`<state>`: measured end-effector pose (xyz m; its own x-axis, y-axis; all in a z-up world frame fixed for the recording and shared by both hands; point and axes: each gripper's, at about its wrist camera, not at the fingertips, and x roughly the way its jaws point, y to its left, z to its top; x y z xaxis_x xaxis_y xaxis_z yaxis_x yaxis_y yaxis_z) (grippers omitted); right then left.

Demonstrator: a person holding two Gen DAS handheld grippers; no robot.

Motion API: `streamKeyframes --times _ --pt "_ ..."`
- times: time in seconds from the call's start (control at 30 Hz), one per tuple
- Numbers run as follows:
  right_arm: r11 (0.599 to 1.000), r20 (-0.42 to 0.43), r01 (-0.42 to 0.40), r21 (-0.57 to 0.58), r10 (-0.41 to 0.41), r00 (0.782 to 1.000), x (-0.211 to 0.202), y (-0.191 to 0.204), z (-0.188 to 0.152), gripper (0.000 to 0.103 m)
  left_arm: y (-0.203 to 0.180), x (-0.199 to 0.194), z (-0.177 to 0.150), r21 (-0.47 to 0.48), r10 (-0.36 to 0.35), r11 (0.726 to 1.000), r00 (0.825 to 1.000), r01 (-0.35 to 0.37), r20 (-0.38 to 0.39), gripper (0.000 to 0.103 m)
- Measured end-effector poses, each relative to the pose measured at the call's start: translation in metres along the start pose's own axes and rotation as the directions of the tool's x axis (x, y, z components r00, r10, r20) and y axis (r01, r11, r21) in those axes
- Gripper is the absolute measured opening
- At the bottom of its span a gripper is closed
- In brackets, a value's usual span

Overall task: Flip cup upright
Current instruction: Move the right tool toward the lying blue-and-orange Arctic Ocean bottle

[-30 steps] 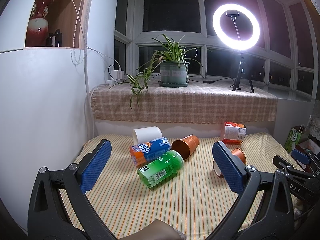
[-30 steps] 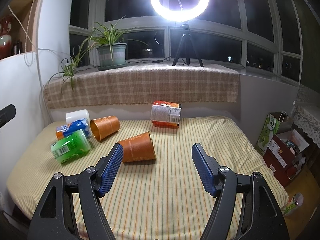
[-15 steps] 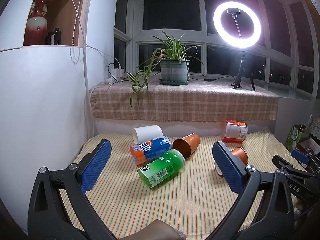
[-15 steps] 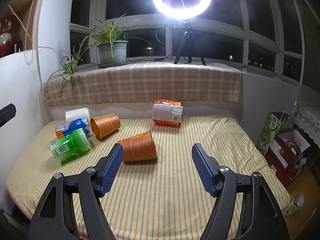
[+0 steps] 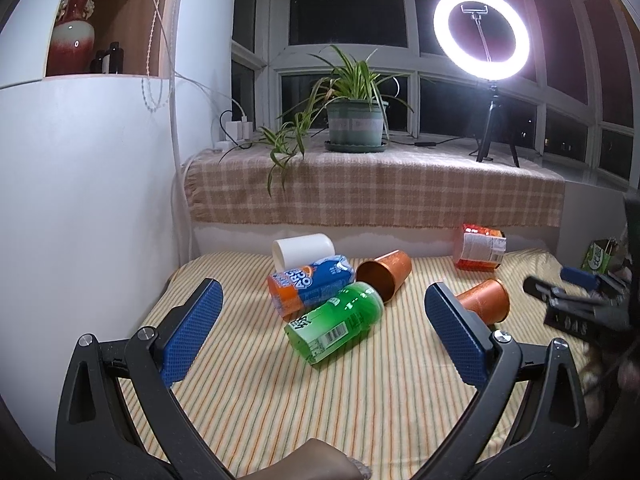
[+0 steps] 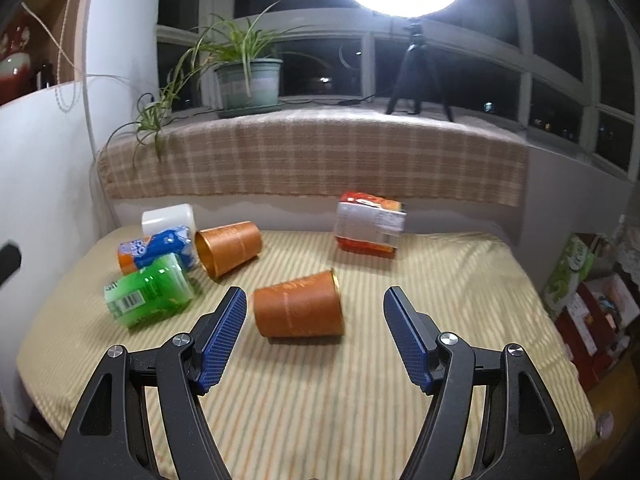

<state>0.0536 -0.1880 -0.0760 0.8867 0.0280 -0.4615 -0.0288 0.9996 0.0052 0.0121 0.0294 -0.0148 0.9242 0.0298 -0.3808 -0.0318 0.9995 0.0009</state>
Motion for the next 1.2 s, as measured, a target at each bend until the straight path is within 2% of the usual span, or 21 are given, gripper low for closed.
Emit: streamKeyframes --times 0.07,0.3,0.47,0.57,0.67,0.8,0.83,0.87,0.9,1.0,1.1,1.13,1.2 --pt "1.000 -0.001 -0.026 -0.011 0.026 1.000 0.009 0.002 0.007 0.081 0.003 0.002 -0.003 0.003 0.002 1.000 1.000 -0.002 -0.012 0.103" --pt "0.986 -0.047 -0.069 -0.153 0.062 0.997 0.044 0.016 0.034 0.081 0.016 0.012 -0.012 0.016 0.024 1.000 0.998 -0.023 -0.053 0.103" --pt "0.975 -0.090 -0.136 -0.174 0.122 0.988 0.065 0.028 0.048 0.081 0.029 0.020 -0.017 0.014 0.047 0.999 0.996 -0.046 -0.081 0.103" --pt "0.954 -0.104 -0.190 -0.231 0.169 0.980 0.077 0.043 0.058 0.081 0.039 0.022 -0.021 0.007 0.062 0.998 0.994 -0.062 -0.088 0.103" --pt "0.907 -0.145 -0.284 -0.309 0.251 0.957 0.089 0.063 0.070 0.081 0.048 0.023 -0.025 0.002 0.072 0.997 0.992 -0.072 -0.101 0.103" --pt "0.793 -0.226 -0.411 -0.450 0.344 0.911 0.106 0.102 0.082 0.081 0.061 0.024 -0.031 -0.004 0.086 0.996 0.989 -0.087 -0.119 0.103" --pt "0.742 -0.259 -0.448 -0.499 0.366 0.894 0.112 0.115 0.083 0.081 0.064 0.024 -0.032 -0.006 0.092 0.996 0.988 -0.093 -0.123 0.103" --pt "0.710 -0.280 -0.468 -0.526 0.375 0.884 0.114 0.123 0.083 0.081 0.067 0.024 -0.033 -0.009 0.097 0.995 0.987 -0.099 -0.127 0.103" --pt "0.655 -0.312 -0.495 -0.570 0.385 0.869 0.119 0.137 0.082 0.081 0.071 0.024 -0.034 -0.012 0.102 0.994 0.986 -0.105 -0.131 0.103" --pt "0.539 -0.380 -0.544 -0.643 0.393 0.838 0.132 0.165 0.080 0.081 0.083 0.025 -0.036 -0.025 0.123 0.992 0.982 -0.127 -0.141 0.103" --pt "0.453 -0.437 -0.584 -0.674 0.393 0.809 0.145 0.187 0.081 0.081 0.092 0.027 -0.038 -0.033 0.141 0.988 0.979 -0.148 -0.149 0.103" --pt "0.408 -0.466 -0.599 -0.689 0.384 0.797 0.151 0.196 0.080 0.081 0.095 0.028 -0.039 -0.036 0.148 0.987 0.977 -0.155 -0.153 0.103" --pt "0.343 -0.503 -0.612 -0.713 0.358 0.786 0.161 0.208 0.077 0.081 0.100 0.029 -0.041 -0.039 0.160 0.985 0.974 -0.168 -0.160 0.103"
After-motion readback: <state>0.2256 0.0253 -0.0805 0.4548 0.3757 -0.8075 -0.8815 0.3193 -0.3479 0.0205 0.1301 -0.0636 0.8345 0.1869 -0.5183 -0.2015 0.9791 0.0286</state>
